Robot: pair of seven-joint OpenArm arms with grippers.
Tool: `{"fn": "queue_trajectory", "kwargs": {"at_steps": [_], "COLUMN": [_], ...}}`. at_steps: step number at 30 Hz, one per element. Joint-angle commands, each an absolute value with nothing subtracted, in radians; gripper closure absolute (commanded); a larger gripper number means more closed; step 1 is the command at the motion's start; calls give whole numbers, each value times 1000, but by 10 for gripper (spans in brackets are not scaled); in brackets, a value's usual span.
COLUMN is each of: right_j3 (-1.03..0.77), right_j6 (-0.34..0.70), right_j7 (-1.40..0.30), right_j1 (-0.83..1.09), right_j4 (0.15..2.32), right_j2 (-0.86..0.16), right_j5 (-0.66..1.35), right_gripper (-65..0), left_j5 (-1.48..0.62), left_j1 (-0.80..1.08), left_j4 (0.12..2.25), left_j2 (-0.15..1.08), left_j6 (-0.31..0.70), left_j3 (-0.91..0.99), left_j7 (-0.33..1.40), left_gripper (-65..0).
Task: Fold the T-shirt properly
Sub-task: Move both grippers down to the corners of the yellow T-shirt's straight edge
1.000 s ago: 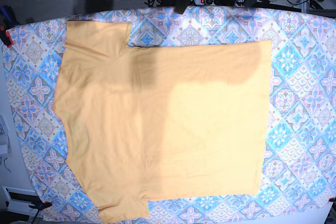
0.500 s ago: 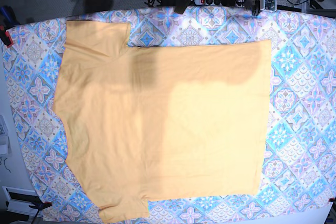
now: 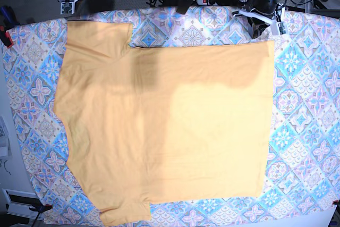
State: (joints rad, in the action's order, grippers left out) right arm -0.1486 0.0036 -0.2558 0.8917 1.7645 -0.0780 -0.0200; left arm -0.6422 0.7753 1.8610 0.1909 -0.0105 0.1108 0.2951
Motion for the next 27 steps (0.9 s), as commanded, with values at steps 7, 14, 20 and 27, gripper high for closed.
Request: {"fn": "queue_trajectory", "kwargs": {"at_steps": [7, 14, 20, 27], "right_j3": [-117, -116, -116, -114], "right_j6": [-1, -1, -1, -1], "right_j7": [-232, -232, -236, -237], "right_j1": [881, 881, 858, 851], "right_j4": [1801, 1805, 1805, 1805], "right_j2": [-84, -84, -84, -84], "right_j5": [-110, -110, -110, -111], "right_gripper": [0, 0, 0, 0], "left_j5": [-849, -987, -1112, -1152], "left_j1": [713, 707, 704, 668], "left_j4": [1873, 1867, 1773, 1742], "left_j2": [193, 176, 99, 50], "left_j6": [-7, -8, -8, -8], "left_j3": [117, 166, 328, 452], "left_j7": [351, 358, 498, 619], "left_gripper": [-1, -2, -80, -168]}}
